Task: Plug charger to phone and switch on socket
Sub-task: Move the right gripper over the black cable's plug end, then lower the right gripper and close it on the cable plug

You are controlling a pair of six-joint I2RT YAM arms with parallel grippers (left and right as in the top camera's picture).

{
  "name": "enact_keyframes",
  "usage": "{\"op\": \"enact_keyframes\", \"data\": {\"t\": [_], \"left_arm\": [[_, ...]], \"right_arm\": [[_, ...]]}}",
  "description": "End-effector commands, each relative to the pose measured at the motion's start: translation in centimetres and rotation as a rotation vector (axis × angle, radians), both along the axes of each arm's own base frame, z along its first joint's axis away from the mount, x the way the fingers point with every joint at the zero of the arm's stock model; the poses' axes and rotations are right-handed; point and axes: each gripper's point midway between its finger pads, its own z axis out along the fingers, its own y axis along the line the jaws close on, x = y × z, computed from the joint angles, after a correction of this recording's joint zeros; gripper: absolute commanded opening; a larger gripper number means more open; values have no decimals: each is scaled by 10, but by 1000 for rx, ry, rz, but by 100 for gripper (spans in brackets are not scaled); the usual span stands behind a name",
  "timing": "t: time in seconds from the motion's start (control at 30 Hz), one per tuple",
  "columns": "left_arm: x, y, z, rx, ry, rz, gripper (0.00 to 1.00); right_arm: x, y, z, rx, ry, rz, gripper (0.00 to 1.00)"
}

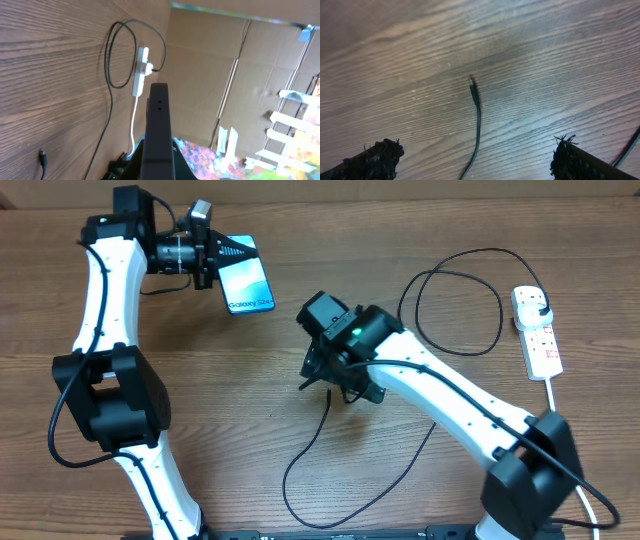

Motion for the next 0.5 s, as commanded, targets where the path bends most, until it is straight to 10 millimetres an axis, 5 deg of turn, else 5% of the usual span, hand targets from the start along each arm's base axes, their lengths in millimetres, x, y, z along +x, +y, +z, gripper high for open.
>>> {"op": "enact_keyframes", "data": {"t": [0.0,0.47], "left_arm": [[0,5,7,-12,-24,3,4],[1,6,3,9,-20,8,4]], "right_arm": [[4,11,-3,-5,-18,8,100],[-7,34,-58,-89,40,76,99]]}}
